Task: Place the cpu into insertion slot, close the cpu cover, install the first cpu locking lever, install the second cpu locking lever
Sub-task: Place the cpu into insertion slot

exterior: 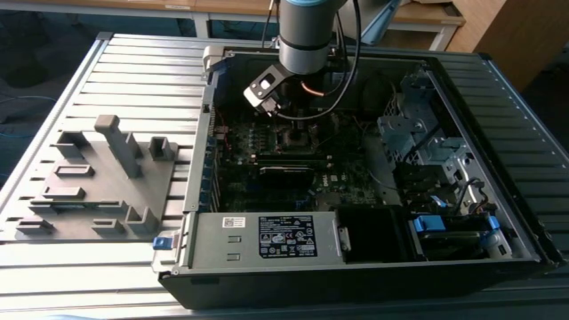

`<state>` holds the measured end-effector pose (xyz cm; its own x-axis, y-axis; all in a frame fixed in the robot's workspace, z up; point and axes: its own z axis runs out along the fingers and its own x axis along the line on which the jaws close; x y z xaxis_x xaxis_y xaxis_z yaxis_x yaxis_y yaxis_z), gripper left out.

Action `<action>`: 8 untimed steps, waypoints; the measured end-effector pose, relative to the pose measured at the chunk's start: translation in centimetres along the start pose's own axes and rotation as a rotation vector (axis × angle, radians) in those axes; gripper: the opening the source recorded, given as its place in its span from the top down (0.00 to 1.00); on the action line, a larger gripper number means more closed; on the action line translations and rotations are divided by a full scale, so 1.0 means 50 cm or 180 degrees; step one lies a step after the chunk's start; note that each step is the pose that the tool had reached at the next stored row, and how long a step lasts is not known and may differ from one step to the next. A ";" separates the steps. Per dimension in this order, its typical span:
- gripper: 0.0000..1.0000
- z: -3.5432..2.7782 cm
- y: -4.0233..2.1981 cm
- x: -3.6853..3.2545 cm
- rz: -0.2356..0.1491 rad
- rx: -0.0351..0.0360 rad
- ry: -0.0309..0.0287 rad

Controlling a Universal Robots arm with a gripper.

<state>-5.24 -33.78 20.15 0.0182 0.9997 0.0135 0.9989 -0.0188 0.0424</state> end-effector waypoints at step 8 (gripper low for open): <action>0.89 0.008 0.000 0.000 0.0000 0.0000 -0.0001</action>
<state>-5.25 -33.79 19.75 0.0182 0.9997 0.0131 0.9989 -0.0187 0.0422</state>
